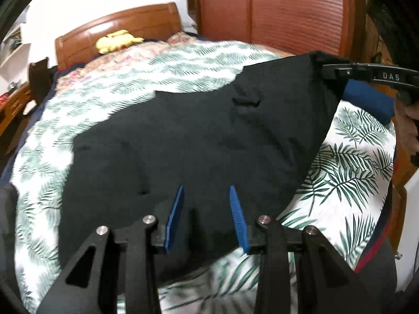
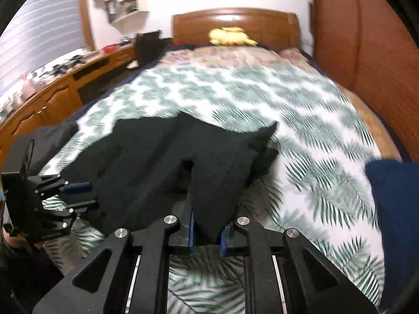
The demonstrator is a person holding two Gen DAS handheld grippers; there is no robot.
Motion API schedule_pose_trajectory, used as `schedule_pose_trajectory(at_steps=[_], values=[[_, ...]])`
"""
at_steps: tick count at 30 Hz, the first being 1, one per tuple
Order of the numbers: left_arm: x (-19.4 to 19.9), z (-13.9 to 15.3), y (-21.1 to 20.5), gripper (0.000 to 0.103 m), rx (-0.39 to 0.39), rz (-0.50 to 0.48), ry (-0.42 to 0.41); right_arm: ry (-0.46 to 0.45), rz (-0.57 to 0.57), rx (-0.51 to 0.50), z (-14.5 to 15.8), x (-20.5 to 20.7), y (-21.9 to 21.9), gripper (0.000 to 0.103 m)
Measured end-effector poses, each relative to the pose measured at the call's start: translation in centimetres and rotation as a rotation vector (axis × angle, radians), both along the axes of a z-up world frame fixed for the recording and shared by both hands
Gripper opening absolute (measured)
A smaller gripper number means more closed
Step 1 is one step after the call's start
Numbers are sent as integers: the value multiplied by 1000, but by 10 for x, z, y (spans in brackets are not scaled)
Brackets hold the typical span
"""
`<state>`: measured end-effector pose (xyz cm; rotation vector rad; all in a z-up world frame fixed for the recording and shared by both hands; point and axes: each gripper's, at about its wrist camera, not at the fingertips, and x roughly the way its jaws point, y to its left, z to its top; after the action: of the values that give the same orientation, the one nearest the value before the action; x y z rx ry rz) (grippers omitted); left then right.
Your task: Fold large clothes
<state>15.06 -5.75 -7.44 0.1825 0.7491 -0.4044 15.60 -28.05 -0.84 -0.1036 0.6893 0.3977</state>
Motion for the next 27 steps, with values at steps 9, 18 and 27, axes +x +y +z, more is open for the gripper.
schedule_pose_trajectory(at_steps=[9,18,27], values=[[-28,24,97,35,-8,160,-69,-98,186,-18,44,3,115,9],[-38,36,175,35,-86,288,-90,-93,373,-51,29,-3,231,8],[-42,38,207,35,-134,343,-90,132,419,-34,-9,-1,257,29]])
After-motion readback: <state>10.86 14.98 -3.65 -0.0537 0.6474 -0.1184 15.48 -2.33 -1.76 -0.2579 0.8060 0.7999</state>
